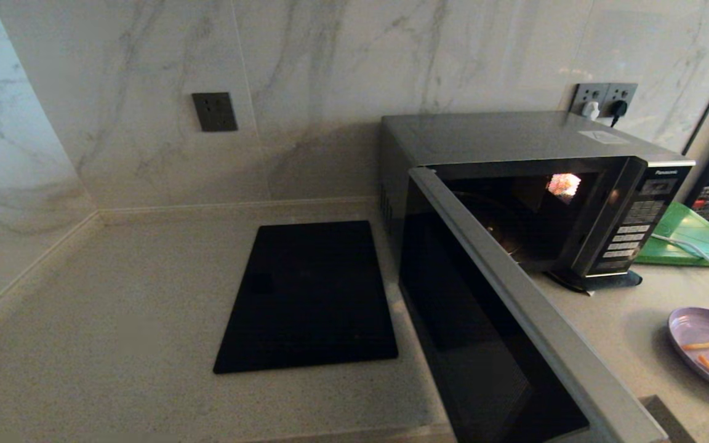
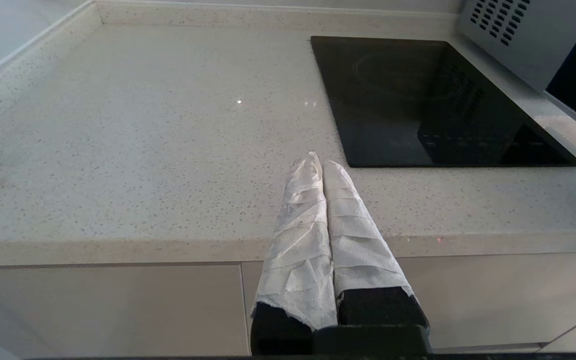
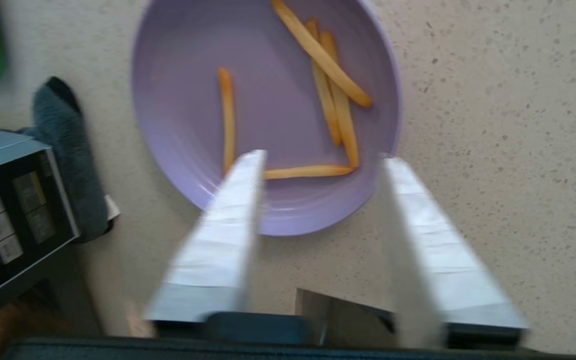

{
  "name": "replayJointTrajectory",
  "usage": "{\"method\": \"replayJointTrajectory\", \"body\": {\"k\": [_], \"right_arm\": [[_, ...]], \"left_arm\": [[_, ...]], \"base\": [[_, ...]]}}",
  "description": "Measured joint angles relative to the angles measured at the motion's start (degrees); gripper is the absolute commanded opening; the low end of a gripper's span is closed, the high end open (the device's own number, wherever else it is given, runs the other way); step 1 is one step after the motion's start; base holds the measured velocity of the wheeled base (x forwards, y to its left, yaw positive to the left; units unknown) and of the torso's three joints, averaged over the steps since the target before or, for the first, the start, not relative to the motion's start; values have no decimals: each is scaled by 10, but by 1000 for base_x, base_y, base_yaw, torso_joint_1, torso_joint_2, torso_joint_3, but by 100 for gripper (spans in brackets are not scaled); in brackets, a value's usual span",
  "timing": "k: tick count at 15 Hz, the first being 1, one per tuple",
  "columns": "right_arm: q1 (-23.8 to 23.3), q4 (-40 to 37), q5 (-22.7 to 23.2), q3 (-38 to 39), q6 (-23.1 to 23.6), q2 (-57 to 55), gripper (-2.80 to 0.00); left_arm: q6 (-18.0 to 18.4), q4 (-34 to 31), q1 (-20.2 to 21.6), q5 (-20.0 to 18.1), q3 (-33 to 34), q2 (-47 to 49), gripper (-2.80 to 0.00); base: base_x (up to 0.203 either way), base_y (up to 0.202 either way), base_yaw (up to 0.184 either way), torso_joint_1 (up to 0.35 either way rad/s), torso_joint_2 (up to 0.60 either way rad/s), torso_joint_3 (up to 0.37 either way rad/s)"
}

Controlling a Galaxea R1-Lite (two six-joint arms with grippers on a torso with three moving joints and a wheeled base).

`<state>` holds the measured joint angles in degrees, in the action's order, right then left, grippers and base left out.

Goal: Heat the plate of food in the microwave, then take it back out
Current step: Put the plate in the microwave oven

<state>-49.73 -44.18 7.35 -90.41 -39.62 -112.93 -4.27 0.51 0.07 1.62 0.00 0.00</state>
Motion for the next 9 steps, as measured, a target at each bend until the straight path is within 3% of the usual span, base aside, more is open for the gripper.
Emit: {"method": "replayJointTrajectory", "body": {"k": [9], "right_arm": [[-6,-16,-29,31,-12,-33,0]], "left_arm": [[0,0,0,0,0,0,-280]], "base": [[0,0,0,0,0,0]]}}
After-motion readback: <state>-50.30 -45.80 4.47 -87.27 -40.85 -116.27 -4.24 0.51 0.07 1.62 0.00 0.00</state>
